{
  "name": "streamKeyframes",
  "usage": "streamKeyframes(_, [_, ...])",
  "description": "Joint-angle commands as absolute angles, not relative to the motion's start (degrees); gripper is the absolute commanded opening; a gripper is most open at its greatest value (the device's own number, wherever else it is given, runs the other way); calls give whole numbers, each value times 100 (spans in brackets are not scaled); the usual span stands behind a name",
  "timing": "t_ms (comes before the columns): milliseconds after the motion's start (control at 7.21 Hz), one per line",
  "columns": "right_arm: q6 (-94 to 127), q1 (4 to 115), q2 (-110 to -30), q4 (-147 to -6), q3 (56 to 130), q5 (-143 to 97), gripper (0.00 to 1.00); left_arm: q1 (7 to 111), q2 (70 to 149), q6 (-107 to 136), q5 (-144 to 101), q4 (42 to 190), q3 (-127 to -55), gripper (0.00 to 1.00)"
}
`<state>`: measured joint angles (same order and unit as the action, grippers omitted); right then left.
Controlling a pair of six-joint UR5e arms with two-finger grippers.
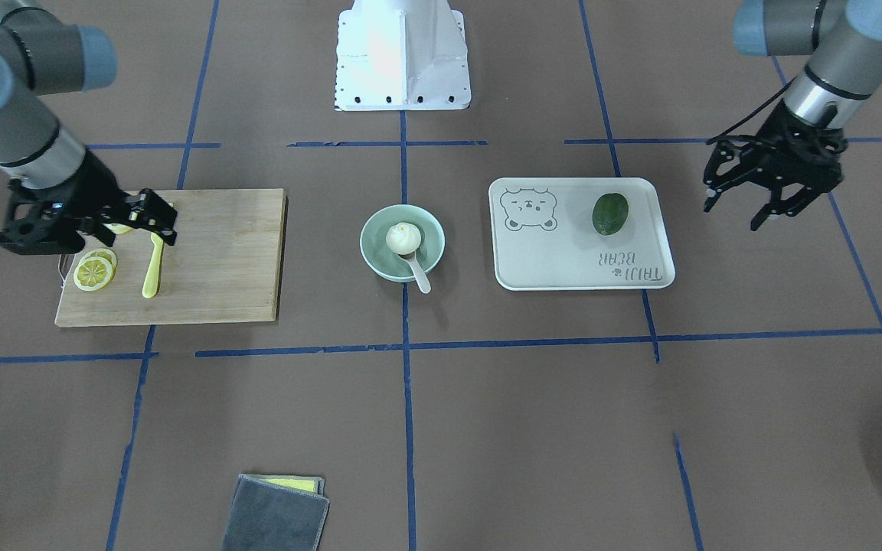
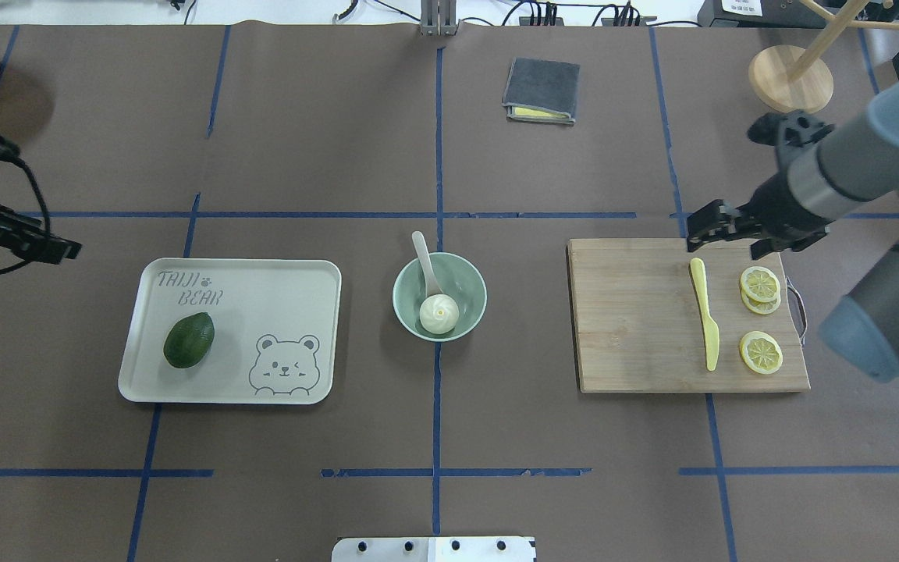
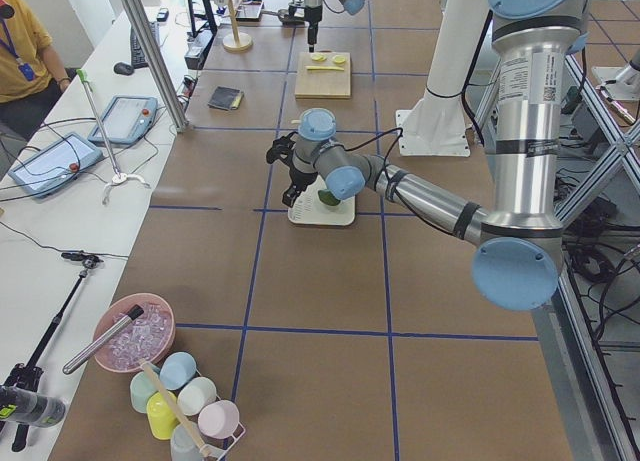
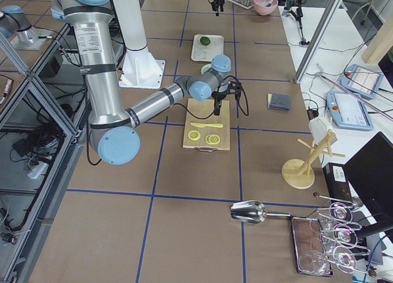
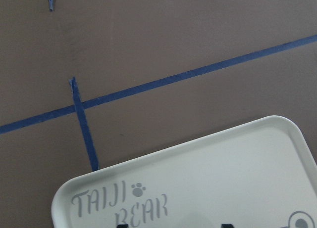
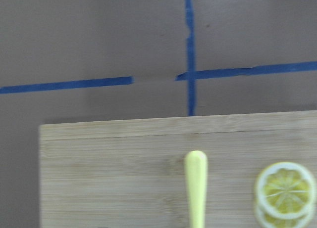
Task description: Put spoon and bun in bowl
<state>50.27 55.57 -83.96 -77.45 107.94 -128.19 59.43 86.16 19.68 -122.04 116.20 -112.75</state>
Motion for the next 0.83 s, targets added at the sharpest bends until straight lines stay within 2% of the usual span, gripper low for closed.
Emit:
streamKeyframes(0, [2543, 6814, -9409, -7943, 10741, -13235, 100, 7079, 7853, 385, -12577, 11540, -11206, 90])
streamKeyframes(139, [1418, 7316, -9465, -8694, 10740, -13315, 100, 7754, 7814, -57, -12916, 10966, -11110, 100])
streamKeyframes(277, [336, 7704, -9475, -9336, 10671, -13307, 100, 8335, 7900, -879, -13059, 10107, -11014, 100])
streamKeyframes(416, [-397, 8039, -9527, -9673, 10539, -13307, 100, 8445, 7980, -1157, -13087, 9316, -10639, 100])
streamKeyframes(693, [-580, 8472, -9676, -9703, 10538, -13315, 100, 8429, 8015, -1134, -13594, 9201, -10408, 100])
